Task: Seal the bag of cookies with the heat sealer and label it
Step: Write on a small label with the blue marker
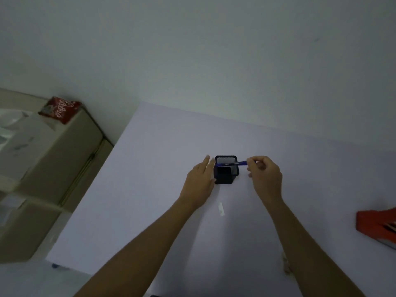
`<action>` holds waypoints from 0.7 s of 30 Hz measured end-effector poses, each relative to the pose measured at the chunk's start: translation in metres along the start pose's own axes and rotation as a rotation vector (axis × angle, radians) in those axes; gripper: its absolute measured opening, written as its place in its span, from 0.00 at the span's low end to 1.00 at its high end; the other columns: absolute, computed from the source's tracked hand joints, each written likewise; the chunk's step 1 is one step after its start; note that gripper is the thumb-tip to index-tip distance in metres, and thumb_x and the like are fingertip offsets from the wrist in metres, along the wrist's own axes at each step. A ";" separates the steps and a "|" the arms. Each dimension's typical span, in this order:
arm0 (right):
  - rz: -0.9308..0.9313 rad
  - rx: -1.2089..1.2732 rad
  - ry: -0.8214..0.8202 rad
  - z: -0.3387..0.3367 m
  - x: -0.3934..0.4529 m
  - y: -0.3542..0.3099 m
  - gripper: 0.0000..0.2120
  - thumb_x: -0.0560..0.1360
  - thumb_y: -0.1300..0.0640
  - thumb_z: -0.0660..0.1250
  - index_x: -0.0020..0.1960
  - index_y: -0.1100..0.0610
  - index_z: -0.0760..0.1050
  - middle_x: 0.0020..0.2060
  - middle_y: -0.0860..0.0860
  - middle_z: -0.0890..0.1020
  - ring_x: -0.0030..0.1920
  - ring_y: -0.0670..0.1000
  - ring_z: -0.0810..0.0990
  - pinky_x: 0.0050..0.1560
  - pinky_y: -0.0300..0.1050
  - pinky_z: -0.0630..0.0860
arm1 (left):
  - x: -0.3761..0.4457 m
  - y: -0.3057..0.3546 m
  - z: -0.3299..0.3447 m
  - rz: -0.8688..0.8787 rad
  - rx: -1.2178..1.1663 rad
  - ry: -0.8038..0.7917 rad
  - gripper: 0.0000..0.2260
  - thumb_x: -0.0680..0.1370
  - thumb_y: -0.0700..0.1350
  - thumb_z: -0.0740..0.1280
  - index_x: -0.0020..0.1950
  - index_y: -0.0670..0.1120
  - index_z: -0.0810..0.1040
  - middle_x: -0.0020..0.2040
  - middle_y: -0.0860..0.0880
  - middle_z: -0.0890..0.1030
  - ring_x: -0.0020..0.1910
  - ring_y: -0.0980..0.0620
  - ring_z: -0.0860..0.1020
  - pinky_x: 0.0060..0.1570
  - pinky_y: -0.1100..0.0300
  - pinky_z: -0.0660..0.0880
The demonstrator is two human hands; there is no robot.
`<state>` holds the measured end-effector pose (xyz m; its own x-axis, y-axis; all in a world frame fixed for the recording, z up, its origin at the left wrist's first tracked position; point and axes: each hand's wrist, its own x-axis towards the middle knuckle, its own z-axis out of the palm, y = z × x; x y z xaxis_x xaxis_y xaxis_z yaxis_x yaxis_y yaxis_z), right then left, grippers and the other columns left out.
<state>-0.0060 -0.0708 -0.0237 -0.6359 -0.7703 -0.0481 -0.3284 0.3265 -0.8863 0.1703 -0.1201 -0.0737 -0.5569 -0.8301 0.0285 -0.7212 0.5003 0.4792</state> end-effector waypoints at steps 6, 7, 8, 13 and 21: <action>0.191 0.363 -0.028 -0.032 -0.026 -0.026 0.05 0.76 0.58 0.67 0.46 0.59 0.79 0.32 0.52 0.80 0.30 0.45 0.76 0.35 0.39 0.75 | 0.001 0.004 -0.034 0.192 -0.023 0.205 0.10 0.79 0.42 0.64 0.59 0.42 0.78 0.51 0.43 0.82 0.46 0.43 0.80 0.46 0.55 0.74; 0.246 0.446 -0.026 -0.033 -0.028 -0.030 0.05 0.76 0.58 0.68 0.44 0.59 0.79 0.31 0.52 0.78 0.29 0.45 0.74 0.33 0.38 0.74 | 0.000 0.006 -0.038 0.230 -0.012 0.211 0.07 0.79 0.40 0.64 0.53 0.42 0.80 0.45 0.44 0.82 0.40 0.44 0.80 0.40 0.58 0.72; 0.302 0.533 -0.026 -0.033 -0.030 -0.033 0.05 0.75 0.59 0.68 0.41 0.59 0.78 0.30 0.51 0.77 0.28 0.45 0.72 0.30 0.37 0.71 | -0.001 0.008 -0.041 0.266 0.002 0.222 0.06 0.78 0.38 0.64 0.50 0.42 0.81 0.42 0.44 0.82 0.36 0.44 0.79 0.37 0.60 0.69; 0.418 0.695 0.008 -0.025 -0.033 -0.045 0.09 0.74 0.58 0.70 0.36 0.57 0.74 0.27 0.50 0.72 0.27 0.45 0.65 0.28 0.38 0.64 | -0.010 0.026 -0.052 0.255 -0.138 0.242 0.08 0.81 0.43 0.61 0.51 0.43 0.79 0.44 0.47 0.79 0.39 0.50 0.75 0.43 0.61 0.68; 0.420 0.719 -0.093 -0.024 -0.037 -0.052 0.10 0.74 0.53 0.70 0.40 0.57 0.73 0.27 0.48 0.71 0.24 0.45 0.62 0.23 0.37 0.59 | -0.017 0.027 -0.061 0.234 -0.202 0.185 0.08 0.78 0.44 0.66 0.56 0.45 0.78 0.49 0.49 0.79 0.40 0.57 0.70 0.43 0.75 0.65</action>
<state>0.0177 -0.0458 0.0353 -0.5354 -0.7150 -0.4496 0.4681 0.1919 -0.8626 0.1851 -0.1072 -0.0075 -0.6000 -0.7385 0.3075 -0.4765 0.6387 0.6042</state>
